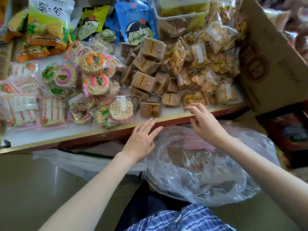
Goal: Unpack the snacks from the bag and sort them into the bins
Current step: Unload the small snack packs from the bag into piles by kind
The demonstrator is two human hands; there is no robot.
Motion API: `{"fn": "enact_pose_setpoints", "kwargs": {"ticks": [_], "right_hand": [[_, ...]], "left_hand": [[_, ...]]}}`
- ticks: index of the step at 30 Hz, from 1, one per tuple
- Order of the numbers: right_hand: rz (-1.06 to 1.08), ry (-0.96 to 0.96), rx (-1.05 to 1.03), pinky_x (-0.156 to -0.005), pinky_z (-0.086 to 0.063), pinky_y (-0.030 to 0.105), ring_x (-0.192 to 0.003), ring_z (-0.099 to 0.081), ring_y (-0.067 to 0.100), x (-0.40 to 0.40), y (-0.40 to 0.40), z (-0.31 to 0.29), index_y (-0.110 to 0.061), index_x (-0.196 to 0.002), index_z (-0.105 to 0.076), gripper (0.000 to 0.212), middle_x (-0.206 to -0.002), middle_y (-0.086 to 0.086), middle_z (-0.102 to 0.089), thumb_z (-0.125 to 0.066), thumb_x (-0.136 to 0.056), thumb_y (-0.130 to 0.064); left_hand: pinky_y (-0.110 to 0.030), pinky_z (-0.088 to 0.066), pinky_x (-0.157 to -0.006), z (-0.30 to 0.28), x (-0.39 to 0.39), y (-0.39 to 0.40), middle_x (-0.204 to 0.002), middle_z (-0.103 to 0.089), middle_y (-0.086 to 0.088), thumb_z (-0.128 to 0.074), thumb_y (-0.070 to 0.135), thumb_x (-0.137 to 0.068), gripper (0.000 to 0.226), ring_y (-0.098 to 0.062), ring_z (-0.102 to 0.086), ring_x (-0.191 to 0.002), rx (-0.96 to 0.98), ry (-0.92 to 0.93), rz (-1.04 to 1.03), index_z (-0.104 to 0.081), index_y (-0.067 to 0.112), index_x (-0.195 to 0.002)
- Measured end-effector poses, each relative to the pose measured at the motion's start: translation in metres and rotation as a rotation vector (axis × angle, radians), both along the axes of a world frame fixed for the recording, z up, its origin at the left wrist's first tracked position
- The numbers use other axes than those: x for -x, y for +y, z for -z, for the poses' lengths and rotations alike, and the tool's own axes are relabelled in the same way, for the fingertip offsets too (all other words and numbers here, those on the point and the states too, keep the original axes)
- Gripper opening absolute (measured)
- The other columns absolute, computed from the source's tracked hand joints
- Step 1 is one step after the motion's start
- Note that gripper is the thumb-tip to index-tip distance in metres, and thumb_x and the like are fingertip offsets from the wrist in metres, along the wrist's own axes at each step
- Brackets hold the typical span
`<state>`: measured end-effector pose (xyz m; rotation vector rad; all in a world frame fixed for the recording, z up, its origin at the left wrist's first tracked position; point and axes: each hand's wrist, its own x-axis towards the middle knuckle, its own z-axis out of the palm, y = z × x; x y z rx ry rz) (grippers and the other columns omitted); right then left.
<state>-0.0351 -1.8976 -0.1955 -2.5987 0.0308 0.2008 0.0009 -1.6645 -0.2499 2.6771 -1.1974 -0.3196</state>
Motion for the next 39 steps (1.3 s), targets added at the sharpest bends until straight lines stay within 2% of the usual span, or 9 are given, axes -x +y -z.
{"fn": "enact_pose_setpoints", "kwargs": {"ticks": [3,5,13,18,25,31,33,36,39], "right_hand": [[-0.017,0.193,-0.02,-0.09,-0.032,0.018,-0.118,-0.048,0.03,0.069,-0.011,0.039,-0.006,-0.131,-0.049,0.047,-0.134,0.014,-0.044,-0.049,-0.085,0.004],[0.022,0.361,0.02,-0.104,-0.028,0.031,-0.131,-0.034,0.03,0.103,-0.021,0.065,-0.011,-0.14,-0.037,0.053,-0.145,0.011,-0.03,-0.045,-0.089,-0.003],[0.325,0.509,0.011,-0.102,-0.036,0.045,-0.143,-0.012,0.039,0.132,-0.061,0.133,-0.03,-0.149,-0.018,0.072,-0.156,0.017,0.011,-0.05,-0.089,-0.005],[0.352,0.68,0.032,-0.115,-0.012,0.049,-0.145,-0.002,0.031,0.119,-0.065,0.169,-0.032,-0.15,-0.004,0.069,-0.158,0.008,0.004,-0.044,-0.095,-0.021],[0.381,0.408,-0.285,-0.1,-0.03,0.021,-0.131,-0.037,0.026,0.135,-0.061,0.145,-0.011,-0.144,-0.033,0.057,-0.147,0.011,-0.03,-0.049,-0.091,-0.001],[0.535,0.032,-0.382,-0.084,-0.04,0.004,-0.102,-0.061,0.018,0.12,-0.058,0.11,-0.001,-0.125,-0.055,0.042,-0.121,0.012,-0.05,-0.061,-0.084,0.002],[0.28,0.092,-0.219,-0.089,-0.048,0.026,-0.11,-0.055,0.026,0.113,-0.063,0.115,-0.006,-0.134,-0.047,0.057,-0.134,0.013,-0.04,-0.066,-0.08,-0.003],[-0.071,0.402,0.164,-0.107,-0.033,0.048,-0.134,-0.028,0.037,0.098,-0.064,0.14,-0.018,-0.145,-0.029,0.076,-0.15,0.013,-0.02,-0.069,-0.081,-0.024],[-0.079,0.488,0.427,-0.082,-0.051,0.052,-0.103,-0.056,0.048,0.088,-0.046,0.166,-0.013,-0.126,-0.054,0.096,-0.122,0.021,-0.053,-0.088,-0.039,-0.034]], "left_hand": [[-0.042,-0.017,-0.114,0.011,0.022,-0.013,-0.158,0.003,-0.01,-0.049,0.028,-0.092,0.066,-0.029,-0.001,-0.146,-0.293,0.184,0.066,-0.016,0.03,-0.15],[-0.044,-0.009,-0.115,0.014,0.03,-0.023,-0.157,0.016,-0.007,-0.039,0.031,-0.097,0.064,-0.029,0.012,-0.145,-0.408,0.225,0.087,-0.005,0.035,-0.15],[-0.056,0.007,-0.112,0.028,0.049,-0.104,-0.156,0.021,-0.001,-0.043,0.033,-0.095,0.064,-0.033,0.024,-0.141,-0.498,0.054,0.455,-0.01,0.036,-0.149],[-0.054,0.009,-0.112,0.054,0.04,-0.153,-0.159,0.008,-0.001,-0.039,0.026,-0.097,0.061,-0.028,0.014,-0.144,-0.697,-0.018,0.616,-0.01,0.026,-0.151],[-0.04,0.003,-0.116,0.044,0.011,-0.172,-0.157,0.014,-0.009,-0.032,0.023,-0.099,0.064,-0.027,0.007,-0.146,-0.689,-0.027,0.394,0.006,0.018,-0.15],[-0.048,0.003,-0.115,0.043,0.023,-0.161,-0.158,0.013,-0.003,-0.051,0.032,-0.09,0.084,-0.027,0.011,-0.145,-0.555,0.241,0.302,0.007,0.025,-0.151],[-0.046,0.001,-0.116,0.047,0.032,-0.153,-0.159,0.008,-0.001,-0.052,0.03,-0.089,0.083,-0.025,0.008,-0.146,-0.53,0.251,0.243,0.003,0.025,-0.151],[-0.043,-0.001,-0.116,0.048,0.038,-0.138,-0.159,0.0,0.0,-0.048,0.021,-0.09,0.074,-0.021,0.002,-0.146,-0.49,0.186,0.16,-0.006,0.023,-0.151],[-0.043,-0.004,-0.116,0.047,0.038,-0.115,-0.159,-0.003,-0.002,-0.046,0.021,-0.093,0.068,-0.022,0.001,-0.146,-0.479,0.129,0.058,-0.011,0.02,-0.151]]}}
